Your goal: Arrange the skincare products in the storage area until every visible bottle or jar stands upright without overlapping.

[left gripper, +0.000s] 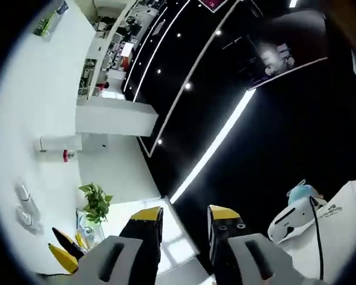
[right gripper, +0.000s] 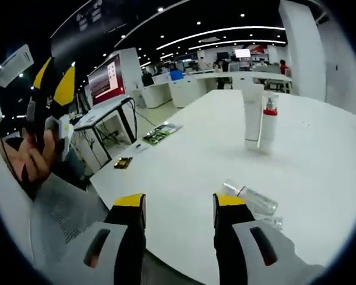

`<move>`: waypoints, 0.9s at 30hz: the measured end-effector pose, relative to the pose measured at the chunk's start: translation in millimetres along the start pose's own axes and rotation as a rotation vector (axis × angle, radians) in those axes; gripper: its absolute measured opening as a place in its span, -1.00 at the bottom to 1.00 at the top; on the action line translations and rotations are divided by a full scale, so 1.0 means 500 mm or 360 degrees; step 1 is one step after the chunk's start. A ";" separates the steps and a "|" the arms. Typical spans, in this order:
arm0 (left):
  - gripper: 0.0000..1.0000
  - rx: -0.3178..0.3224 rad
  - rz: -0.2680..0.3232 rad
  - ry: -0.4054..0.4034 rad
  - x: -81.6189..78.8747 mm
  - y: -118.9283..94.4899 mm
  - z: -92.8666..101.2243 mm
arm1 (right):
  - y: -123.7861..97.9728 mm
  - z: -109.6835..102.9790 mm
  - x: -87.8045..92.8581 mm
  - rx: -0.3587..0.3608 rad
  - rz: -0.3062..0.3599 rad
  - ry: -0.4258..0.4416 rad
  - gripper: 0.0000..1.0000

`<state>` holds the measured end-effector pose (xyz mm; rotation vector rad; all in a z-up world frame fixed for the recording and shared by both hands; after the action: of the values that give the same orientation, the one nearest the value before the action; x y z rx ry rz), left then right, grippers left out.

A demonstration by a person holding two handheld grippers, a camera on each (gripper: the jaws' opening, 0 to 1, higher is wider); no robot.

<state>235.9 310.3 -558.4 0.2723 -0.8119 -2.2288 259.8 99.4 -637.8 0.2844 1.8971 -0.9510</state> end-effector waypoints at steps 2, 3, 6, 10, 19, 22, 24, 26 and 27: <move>0.03 -0.0015 -0.0025 0.0011 0.001 0.003 0.002 | 0.004 -0.010 0.004 0.0000 -0.0014 -0.0031 -0.19; 0.05 -0.0029 -0.0034 0.0022 0.001 0.001 0.001 | 0.008 -0.020 0.006 -0.0012 -0.0020 -0.0053 -0.20; 0.09 -0.0024 0.0010 0.0060 -0.007 -0.009 -0.002 | 0.022 -0.038 0.015 -0.0062 -0.0097 -0.0192 -0.19; -0.08 -0.0014 0.0065 0.0037 -0.024 -0.020 -0.012 | 0.039 -0.058 0.031 -0.0121 -0.0257 -0.0404 -0.20; -0.56 -0.0019 0.0181 0.0090 -0.052 -0.045 -0.057 | 0.046 -0.068 0.027 -0.0235 -0.0200 -0.0417 -0.25; -0.56 -0.0115 0.0140 0.0164 -0.041 -0.049 -0.061 | 0.046 -0.064 0.029 -0.0269 -0.0204 -0.0360 -0.25; -0.56 -0.0142 0.0097 0.0221 -0.035 -0.053 -0.055 | 0.048 -0.062 0.029 -0.0299 -0.0189 -0.0306 -0.24; -0.53 -0.0229 0.0099 0.0320 -0.030 -0.060 -0.059 | 0.048 -0.059 0.030 -0.0314 -0.0187 -0.0291 -0.23; -0.47 -0.0337 0.0103 0.0407 -0.027 -0.067 -0.067 | 0.048 -0.057 0.032 -0.0326 -0.0197 -0.0258 -0.23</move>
<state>240.3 322.0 -606.0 0.4120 -0.4383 -2.1426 246.2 132.8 -656.3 -0.0312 1.8598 -0.8263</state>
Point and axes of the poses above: the point that each gripper's makers call its tool centre point, and the gripper's own axes: y roughly forward along the fingers, z roughly to its right, x roughly out of its underside, the point moved 10 cm from there along -y, roughly backward along the fingers, and after that the axes turned 5 degrees about -x, right-handed, at the moved point
